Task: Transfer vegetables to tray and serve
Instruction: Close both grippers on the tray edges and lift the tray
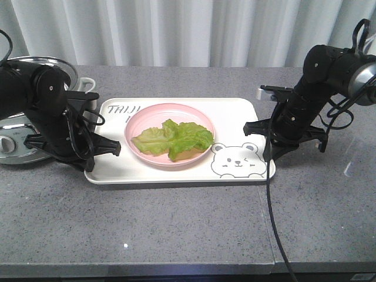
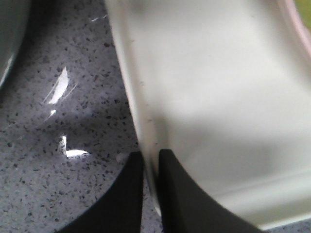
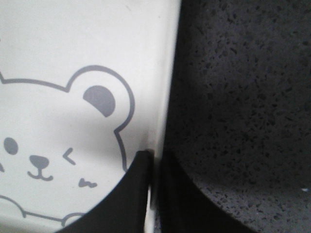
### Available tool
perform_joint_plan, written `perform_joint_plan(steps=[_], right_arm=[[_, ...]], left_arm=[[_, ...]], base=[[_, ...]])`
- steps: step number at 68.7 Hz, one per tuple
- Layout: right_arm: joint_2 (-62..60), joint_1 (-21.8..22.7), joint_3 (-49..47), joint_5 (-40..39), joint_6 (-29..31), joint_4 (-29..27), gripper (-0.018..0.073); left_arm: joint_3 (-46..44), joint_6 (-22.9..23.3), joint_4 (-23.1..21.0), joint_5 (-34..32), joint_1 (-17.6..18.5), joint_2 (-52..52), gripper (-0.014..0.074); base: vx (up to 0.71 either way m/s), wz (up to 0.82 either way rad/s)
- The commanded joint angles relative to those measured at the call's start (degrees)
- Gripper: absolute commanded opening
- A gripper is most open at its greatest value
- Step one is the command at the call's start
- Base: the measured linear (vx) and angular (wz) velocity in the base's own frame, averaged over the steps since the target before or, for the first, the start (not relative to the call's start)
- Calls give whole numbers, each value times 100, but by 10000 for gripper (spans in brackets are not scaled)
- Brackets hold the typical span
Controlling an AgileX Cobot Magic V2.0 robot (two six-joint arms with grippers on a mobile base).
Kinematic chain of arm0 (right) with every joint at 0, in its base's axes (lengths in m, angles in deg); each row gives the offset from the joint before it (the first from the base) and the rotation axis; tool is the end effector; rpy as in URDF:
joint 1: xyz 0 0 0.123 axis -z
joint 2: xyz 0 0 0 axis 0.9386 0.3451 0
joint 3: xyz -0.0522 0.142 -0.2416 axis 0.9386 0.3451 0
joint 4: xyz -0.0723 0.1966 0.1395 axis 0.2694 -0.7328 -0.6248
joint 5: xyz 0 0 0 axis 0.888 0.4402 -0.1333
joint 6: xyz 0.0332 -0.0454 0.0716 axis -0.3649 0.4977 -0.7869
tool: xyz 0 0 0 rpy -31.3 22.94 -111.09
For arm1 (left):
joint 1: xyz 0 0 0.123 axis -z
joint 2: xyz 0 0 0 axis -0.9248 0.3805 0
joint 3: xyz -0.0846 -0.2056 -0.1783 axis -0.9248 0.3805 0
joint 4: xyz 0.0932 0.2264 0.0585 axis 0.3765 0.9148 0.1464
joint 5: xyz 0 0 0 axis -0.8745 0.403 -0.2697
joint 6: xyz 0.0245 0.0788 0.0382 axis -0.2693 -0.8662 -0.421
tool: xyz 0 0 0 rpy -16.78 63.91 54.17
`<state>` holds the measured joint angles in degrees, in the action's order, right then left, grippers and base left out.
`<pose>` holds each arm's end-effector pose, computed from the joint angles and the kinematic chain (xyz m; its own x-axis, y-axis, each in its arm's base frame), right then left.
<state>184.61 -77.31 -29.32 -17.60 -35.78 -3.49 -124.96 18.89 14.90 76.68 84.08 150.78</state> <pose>0.4214 0.0754 0.2241 -0.9908 -0.0979 -0.0934 -0.1164 0.9686 0.2197 0.3578 -0.1069 0.2446 -0.9698 0.1033 -0.2209 0.1178 0.9916 -0.0531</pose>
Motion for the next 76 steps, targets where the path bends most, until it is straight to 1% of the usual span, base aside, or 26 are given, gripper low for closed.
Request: perform_joint_plan(steps=[1, 9, 15, 31, 45, 76], right_arm=[[-499, -43, -147, 255, 159, -522, -4], [-599, -43, -147, 244, 159, -508, -4], [-660, -43, -147, 247, 152, -499, -4], [-834, -43, -147, 244, 137, -481, -4], [-880, -43, -147, 305, 68, -481, -4], [-1123, -43, -147, 306, 40, -493, -4]], left_arm=[[-247, -209, -554, -421, 89, -377, -8], [-334, -372, -811, -435, 89, -379, -8], [-341, -388, -980, -489, 89, -408, -8], [-341, -393, -1057, -482, 89, -468, -8], [-341, -651, -1319, -497, 89, -568, -8], [-335, -684, -1318, -683, 89, -946, -8]], base=[[0, 0], [0, 0], [0, 0], [0, 0], [0, 0], [0, 0]])
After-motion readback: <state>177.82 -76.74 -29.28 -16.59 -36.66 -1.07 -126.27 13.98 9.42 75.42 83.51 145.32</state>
